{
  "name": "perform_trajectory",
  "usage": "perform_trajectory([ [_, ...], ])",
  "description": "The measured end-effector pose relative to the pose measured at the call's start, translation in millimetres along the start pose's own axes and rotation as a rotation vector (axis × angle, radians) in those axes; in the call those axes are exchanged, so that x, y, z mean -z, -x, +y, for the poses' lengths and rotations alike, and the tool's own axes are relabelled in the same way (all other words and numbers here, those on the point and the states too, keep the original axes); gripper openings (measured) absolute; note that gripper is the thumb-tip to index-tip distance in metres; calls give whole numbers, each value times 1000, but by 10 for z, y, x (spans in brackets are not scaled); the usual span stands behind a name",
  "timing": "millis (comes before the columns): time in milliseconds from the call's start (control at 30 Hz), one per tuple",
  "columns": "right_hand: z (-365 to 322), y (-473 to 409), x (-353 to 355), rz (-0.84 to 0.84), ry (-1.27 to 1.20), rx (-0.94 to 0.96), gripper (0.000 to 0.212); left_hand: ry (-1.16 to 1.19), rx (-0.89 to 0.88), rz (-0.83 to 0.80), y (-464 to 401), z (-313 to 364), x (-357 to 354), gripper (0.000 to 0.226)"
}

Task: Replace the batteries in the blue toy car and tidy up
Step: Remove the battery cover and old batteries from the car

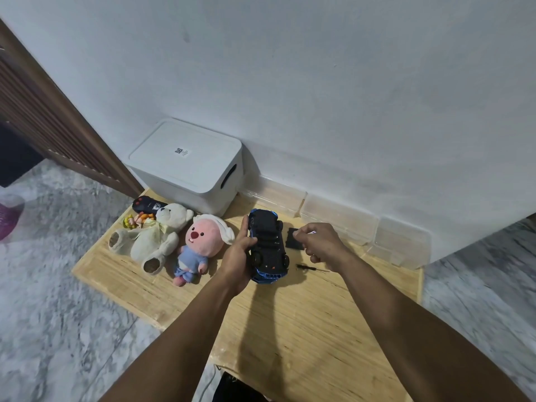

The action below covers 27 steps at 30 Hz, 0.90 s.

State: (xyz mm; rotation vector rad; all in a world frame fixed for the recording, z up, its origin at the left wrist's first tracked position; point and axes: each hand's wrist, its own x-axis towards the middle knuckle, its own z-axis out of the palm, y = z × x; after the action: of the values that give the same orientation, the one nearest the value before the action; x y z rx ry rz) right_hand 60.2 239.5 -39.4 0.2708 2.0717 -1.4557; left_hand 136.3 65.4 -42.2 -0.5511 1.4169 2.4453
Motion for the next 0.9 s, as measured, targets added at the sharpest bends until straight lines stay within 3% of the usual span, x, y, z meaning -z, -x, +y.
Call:
perform_trajectory([
  [133, -10, 24, -45, -48, 33, 20, 6, -6, 13, 11, -21, -23, 2, 67],
  [433, -15, 29, -142, -76, 59, 21, 21, -19, 4, 7, -7, -10, 8, 66],
  [900, 25, -7, -138, -51, 81, 23, 17, -14, 29, 9, -42, -44, 35, 66],
])
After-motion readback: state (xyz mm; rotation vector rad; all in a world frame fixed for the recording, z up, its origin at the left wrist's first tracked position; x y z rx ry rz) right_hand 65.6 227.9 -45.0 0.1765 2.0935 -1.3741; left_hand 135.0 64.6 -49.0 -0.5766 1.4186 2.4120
